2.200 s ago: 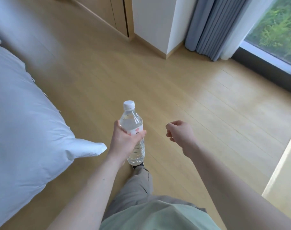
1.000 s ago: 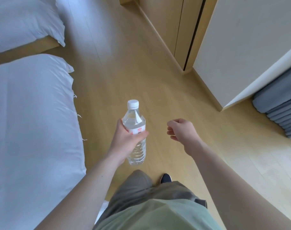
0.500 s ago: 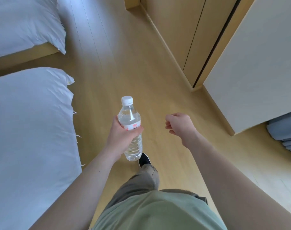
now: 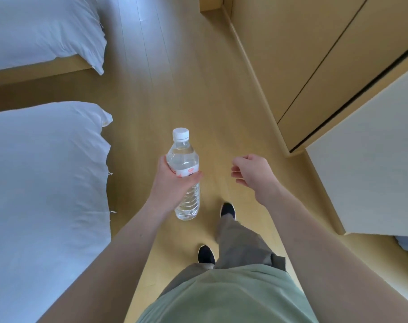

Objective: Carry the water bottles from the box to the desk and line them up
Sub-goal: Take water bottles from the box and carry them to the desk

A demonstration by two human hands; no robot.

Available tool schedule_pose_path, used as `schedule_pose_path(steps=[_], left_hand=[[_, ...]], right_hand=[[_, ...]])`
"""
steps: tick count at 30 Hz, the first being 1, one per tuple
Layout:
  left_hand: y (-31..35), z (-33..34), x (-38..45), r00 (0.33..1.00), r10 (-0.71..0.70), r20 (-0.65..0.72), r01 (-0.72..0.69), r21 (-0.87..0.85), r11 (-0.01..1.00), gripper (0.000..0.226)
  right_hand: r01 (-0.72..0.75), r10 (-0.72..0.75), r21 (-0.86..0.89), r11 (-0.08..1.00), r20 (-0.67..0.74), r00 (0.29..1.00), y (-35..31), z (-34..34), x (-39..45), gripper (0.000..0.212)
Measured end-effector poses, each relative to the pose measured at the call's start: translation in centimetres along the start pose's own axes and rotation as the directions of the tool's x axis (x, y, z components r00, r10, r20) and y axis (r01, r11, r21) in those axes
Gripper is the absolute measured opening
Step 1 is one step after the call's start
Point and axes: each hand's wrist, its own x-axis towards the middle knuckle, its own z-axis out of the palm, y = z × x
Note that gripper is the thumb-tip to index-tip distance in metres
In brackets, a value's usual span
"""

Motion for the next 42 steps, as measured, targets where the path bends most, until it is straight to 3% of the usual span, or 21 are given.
schedule_pose_path(steps=[19,29,42], left_hand=[[15.4,0.9,28.7,0.989,0.019,-0.147,-0.032,-0.087,0.996,0.057],[18.8,-0.9,41.5,0.996,0.010,-0.093,-0.019,-0.096,0.995,0.062],[27.5,-9.0,62.8,1.000,0.014,-0.027,-0.017,-0.117,0.993,0.060]], right_hand=[[0.050,-0.042,-0.068,0.996,0.126,0.991,-24.8,3.0,24.6,0.009],[0.032,-0.017,-0.103,0.994,0.144,0.989,-33.4,6.9,34.0,0.013],[0.028,-0.020,-0.089,0.996,0.096,0.995,-52.1,18.2,47.6,0.010]])
